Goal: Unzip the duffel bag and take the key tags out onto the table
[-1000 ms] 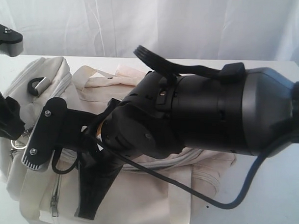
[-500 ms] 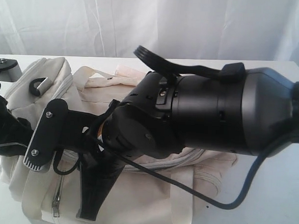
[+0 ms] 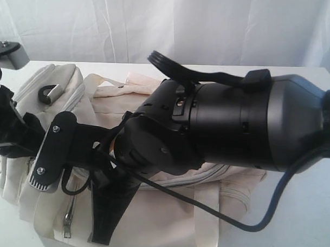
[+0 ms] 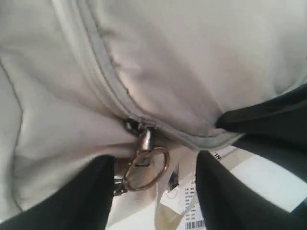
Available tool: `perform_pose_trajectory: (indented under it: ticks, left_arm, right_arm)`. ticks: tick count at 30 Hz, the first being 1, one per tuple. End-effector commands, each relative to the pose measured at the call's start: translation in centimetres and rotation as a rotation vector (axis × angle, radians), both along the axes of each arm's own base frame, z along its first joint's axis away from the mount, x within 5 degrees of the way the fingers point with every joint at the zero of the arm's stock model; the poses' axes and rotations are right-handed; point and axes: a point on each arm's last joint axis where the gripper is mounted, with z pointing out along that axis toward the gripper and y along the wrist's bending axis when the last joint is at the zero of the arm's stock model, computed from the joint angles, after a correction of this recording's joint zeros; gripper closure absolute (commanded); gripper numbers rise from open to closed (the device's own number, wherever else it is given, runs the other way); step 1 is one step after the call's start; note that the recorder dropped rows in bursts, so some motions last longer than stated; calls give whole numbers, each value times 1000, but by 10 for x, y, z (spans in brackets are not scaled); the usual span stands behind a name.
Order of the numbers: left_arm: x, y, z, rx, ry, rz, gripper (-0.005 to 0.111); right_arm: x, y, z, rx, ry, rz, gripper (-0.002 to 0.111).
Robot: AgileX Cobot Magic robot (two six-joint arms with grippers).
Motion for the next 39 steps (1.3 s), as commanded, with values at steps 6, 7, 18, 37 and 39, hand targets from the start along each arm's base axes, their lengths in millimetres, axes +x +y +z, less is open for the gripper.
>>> perform_pose_trajectory:
  ticks: [6,7,18,37,39]
  left_arm:
    - [1,-2,-4,4,10,-29,51]
    - [0,-1,-6,21,13,-26,51]
    - [-3,1,-13,46,60,-38,52]
    - [-1,0,-35,-5,31,39,60]
    - [-1,0,-34,-18,30,46,60]
  right_arm:
    - [-2,-3,-3,-33,28,-12,108]
    - [-2,-3,-3,-35,29,-12,108]
    - [-2,-3,-3,-34,29,-12,108]
    - [-2,-3,-3,-36,32,-13,108]
    - [-2,-3,-3,-32,30,-13,108]
